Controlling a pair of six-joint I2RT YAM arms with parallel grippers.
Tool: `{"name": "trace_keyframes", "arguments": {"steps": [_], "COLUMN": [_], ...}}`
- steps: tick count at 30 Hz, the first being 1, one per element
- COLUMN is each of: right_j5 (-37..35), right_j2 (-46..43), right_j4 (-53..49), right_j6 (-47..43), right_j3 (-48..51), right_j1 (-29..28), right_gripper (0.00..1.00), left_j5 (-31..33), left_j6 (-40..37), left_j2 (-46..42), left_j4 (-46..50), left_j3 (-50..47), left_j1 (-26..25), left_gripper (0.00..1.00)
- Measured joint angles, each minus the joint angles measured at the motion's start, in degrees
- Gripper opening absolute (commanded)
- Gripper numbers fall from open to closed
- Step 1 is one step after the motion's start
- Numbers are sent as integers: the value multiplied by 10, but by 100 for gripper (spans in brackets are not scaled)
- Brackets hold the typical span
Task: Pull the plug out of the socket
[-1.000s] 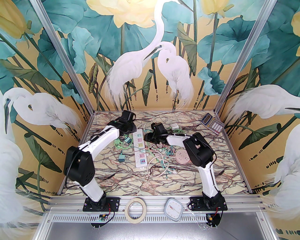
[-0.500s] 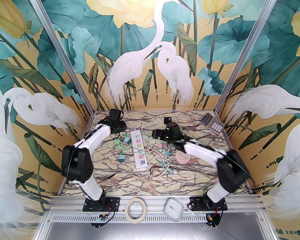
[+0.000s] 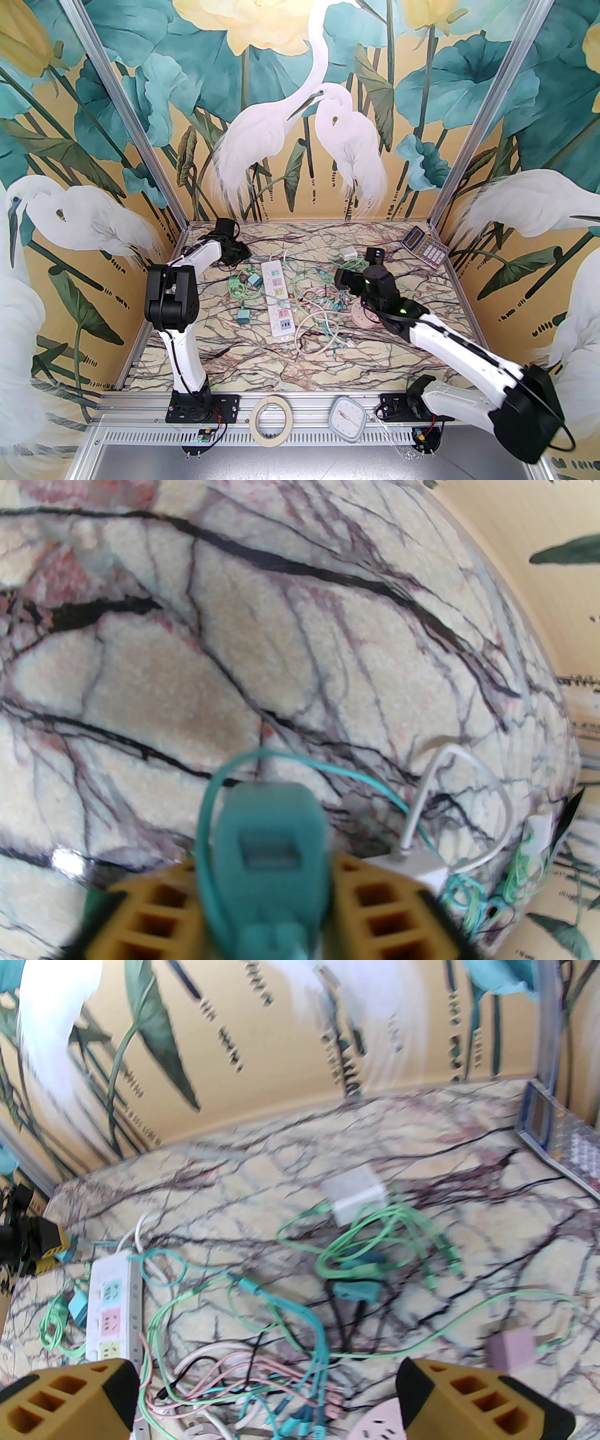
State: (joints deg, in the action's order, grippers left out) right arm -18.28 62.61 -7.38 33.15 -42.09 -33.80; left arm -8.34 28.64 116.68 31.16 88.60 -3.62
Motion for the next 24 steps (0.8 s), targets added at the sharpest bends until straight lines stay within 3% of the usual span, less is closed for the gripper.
{"name": "trace_keyframes", "arguments": {"steps": [1, 5, 13, 18, 24], "right_j5": [-5, -21, -83, -178, -233], "right_j2": [-7, -28, -83, -92, -91], "right_j4": [-3, -21, -31, -3, 100], "right_j6": [0, 0, -12, -55, -139], "right_j3": [2, 4, 37, 70, 116], "right_j1": [0, 0, 0, 6, 72], "right_gripper": [99, 99, 99, 99, 99], "left_j5": [-5, -20, 8, 145, 307], "left_j6": [1, 11, 22, 19, -54], "left_j2": [-2, -44, -253, -392, -452], "left_j4": [-5, -20, -93, -168, -302], "left_j3": [-3, -55, -214, -346, -495], "left_j1": [0, -1, -9, -35, -37], "left_gripper": [74, 99, 100, 100, 100]}}
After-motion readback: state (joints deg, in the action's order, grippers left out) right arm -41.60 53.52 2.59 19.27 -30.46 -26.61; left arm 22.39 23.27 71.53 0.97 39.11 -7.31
